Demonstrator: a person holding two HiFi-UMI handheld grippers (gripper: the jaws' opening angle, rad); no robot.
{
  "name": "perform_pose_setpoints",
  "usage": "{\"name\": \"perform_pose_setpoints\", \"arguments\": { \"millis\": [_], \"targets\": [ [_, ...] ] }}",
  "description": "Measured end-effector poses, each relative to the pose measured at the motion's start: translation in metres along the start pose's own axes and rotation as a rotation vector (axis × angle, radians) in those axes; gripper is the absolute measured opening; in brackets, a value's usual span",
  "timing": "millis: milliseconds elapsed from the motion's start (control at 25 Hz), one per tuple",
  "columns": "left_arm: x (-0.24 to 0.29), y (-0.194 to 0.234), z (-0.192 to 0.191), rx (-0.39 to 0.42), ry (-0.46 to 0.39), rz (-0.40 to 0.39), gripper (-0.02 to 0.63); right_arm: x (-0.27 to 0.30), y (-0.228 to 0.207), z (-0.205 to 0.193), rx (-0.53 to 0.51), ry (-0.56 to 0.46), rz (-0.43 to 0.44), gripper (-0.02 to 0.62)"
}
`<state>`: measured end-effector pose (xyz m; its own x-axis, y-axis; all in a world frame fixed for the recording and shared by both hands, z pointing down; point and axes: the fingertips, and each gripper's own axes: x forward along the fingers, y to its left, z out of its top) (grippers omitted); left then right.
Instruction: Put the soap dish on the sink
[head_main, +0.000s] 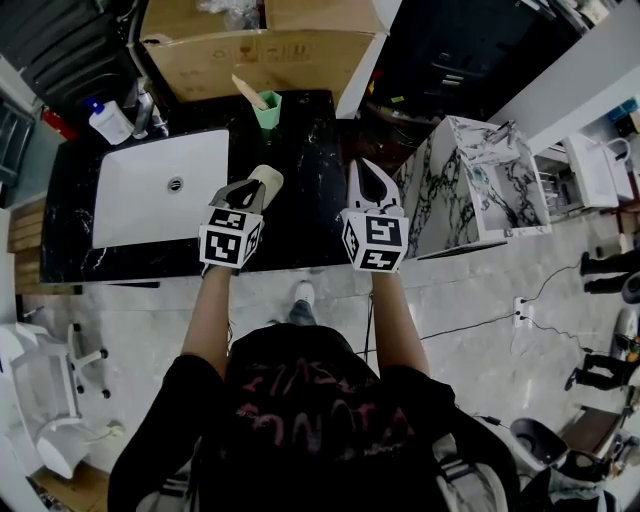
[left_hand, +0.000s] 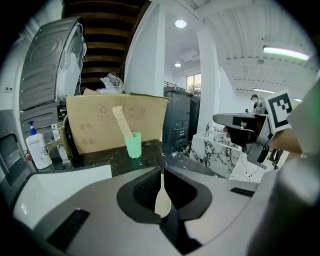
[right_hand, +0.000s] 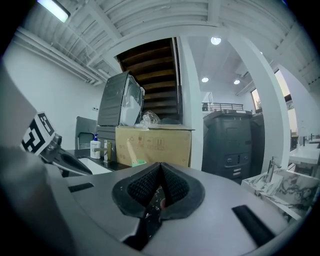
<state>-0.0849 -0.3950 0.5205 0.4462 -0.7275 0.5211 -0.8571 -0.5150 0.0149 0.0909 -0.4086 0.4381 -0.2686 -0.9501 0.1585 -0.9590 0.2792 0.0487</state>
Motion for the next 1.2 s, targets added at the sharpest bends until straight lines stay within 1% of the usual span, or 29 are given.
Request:
{"name": "perform_pose_setpoints", "arguments": {
  "millis": [320, 480, 640, 840, 1040, 1200],
  "targets": [
    [-0.031, 0.012, 0.038, 0.021, -0.120, 0.050, 0.017, -0.016, 0.007, 0.008, -0.003, -0.016, -0.005, 0.014],
    [-0.047, 0.017, 0.051, 0.027, -0.172, 0.067, 0.017, -0.023, 0.012, 0.011, -0.006, -0.021, -0.003, 0.014],
    [-0.066, 0.019, 0.067, 0.047, -0.225, 0.086, 0.017, -0.030, 0.015, 0.014, -0.008, -0.024, -0.005, 0.014],
    [-0.093, 0.020, 0.090, 0.077, -0.311, 0.109, 0.017, -0.040, 0.021, 0.020, -0.015, -0.035, -0.008, 0.014],
    [-0.110, 0.023, 0.093, 0.056, -0.360, 0.116, 0.016, -0.047, 0.029, 0.025, -0.030, -0.040, -0.004, 0.012],
    [-0.121, 0.021, 0.094, 0.064, -0.383, 0.120, 0.015, -0.052, 0.035, 0.029, -0.041, -0.046, 0.000, 0.012]
  ]
}}
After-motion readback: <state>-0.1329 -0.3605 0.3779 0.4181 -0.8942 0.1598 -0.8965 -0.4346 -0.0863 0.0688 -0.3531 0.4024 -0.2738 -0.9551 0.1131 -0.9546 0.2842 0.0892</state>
